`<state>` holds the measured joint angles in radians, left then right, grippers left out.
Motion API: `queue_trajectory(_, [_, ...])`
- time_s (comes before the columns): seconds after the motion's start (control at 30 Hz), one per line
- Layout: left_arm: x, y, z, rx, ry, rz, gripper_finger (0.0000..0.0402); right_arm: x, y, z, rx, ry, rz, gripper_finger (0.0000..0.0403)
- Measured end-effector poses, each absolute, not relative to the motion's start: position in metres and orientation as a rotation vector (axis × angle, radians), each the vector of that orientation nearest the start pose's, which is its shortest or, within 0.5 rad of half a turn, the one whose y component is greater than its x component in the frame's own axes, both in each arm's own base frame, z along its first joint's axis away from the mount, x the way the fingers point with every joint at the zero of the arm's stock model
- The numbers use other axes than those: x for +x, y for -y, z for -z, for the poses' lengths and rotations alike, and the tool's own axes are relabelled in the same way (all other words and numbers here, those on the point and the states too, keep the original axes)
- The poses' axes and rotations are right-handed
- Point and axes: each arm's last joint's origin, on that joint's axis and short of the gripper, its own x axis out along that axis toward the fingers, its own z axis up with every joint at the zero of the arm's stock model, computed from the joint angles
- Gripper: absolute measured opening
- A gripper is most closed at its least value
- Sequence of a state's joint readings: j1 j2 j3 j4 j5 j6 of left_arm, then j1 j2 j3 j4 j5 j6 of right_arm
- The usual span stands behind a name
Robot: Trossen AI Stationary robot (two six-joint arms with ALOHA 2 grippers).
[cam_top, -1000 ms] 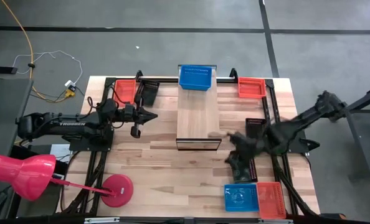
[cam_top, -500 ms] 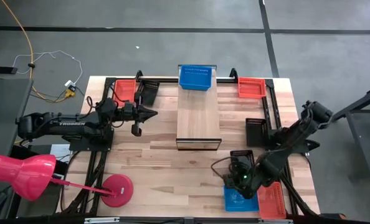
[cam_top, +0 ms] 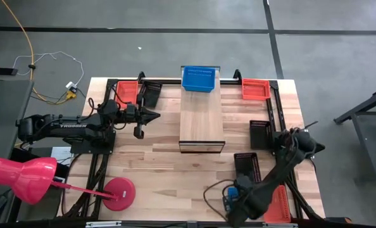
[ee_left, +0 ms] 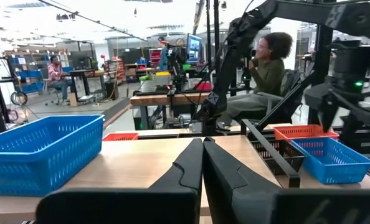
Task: Stack baskets on shelf by color
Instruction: Stack the blue bin on top of the blue bins on the shelf
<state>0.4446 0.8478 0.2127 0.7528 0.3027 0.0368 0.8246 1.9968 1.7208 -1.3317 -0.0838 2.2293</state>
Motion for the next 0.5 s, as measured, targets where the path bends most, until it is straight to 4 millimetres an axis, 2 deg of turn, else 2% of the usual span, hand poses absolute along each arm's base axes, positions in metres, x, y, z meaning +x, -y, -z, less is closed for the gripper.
queue_trajectory(0.1, [0.16,-0.067,-0.216,0.08,0.107,-0.146,0.0,0.26,-0.29,-0.234,1.093,-1.345,1.142,0.0224])
queue_trajectory(0.2, [0.16,-0.067,-0.216,0.079,0.108,-0.166,0.0,0.267,-0.294,-0.217,1.063,-1.381,1.218,0.0224])
queue_trajectory(0.5, [0.16,-0.068,-0.216,0.069,0.109,-0.196,0.0,0.287,-0.29,-0.179,0.985,-1.388,1.3,0.0224])
